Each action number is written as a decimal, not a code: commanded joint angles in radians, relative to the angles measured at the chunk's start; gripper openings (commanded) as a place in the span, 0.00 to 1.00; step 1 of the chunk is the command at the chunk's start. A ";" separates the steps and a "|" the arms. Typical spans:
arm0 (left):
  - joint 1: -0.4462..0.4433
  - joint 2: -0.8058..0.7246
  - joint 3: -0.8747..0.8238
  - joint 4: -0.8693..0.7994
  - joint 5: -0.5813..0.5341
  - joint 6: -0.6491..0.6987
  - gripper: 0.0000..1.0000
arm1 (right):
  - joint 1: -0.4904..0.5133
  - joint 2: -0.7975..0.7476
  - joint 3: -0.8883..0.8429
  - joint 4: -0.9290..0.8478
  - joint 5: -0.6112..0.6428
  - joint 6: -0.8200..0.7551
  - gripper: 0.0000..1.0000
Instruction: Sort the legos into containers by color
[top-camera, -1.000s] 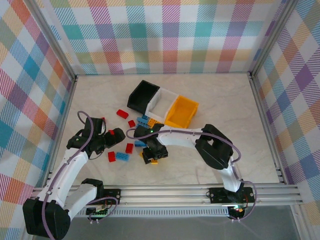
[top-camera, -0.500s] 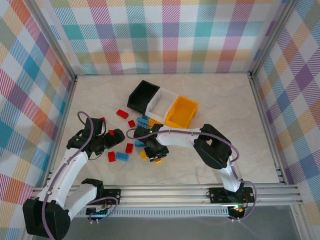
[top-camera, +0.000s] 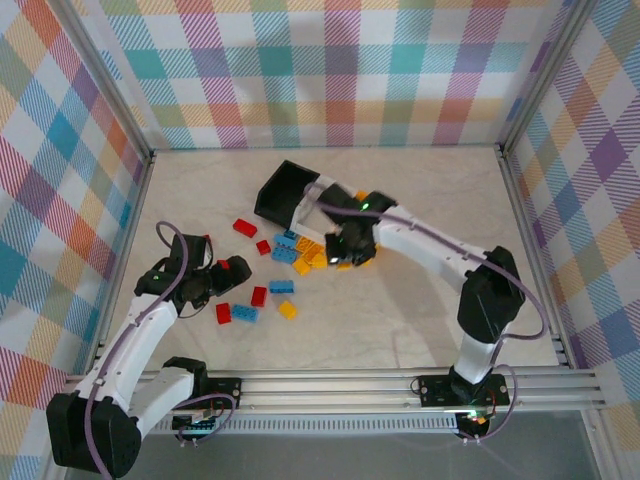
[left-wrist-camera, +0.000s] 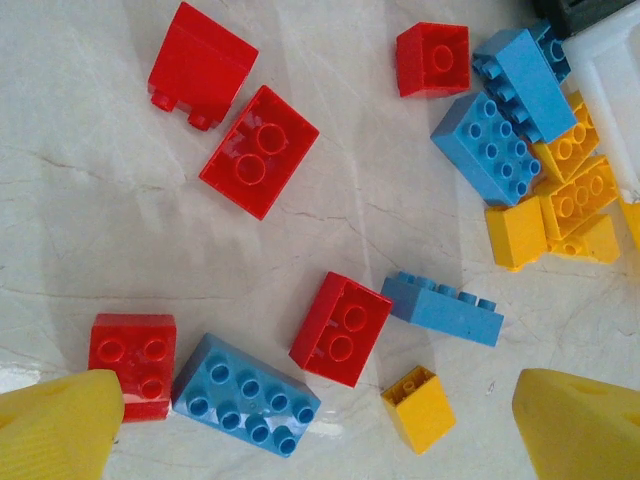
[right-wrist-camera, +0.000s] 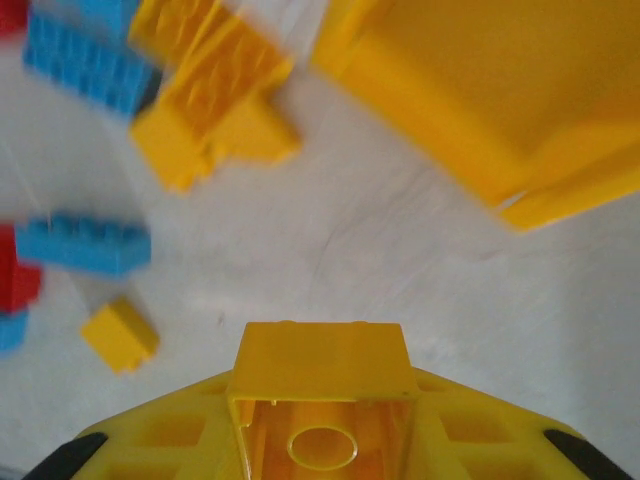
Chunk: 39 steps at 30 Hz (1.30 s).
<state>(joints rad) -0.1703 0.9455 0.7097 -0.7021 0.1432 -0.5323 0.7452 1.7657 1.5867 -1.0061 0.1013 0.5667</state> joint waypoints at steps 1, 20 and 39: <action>-0.014 0.011 0.022 0.016 0.021 -0.020 1.00 | -0.092 0.033 0.048 -0.042 -0.033 -0.072 0.35; -0.024 0.018 0.051 -0.025 0.007 -0.034 1.00 | -0.236 0.391 0.326 -0.046 -0.035 -0.174 0.45; -0.024 0.049 0.051 0.018 0.018 -0.036 1.00 | -0.062 0.057 0.131 -0.021 -0.156 -0.221 0.51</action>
<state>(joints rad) -0.1829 0.9958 0.7361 -0.7006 0.1490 -0.5610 0.6174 1.8835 1.7836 -1.0290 0.0181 0.3843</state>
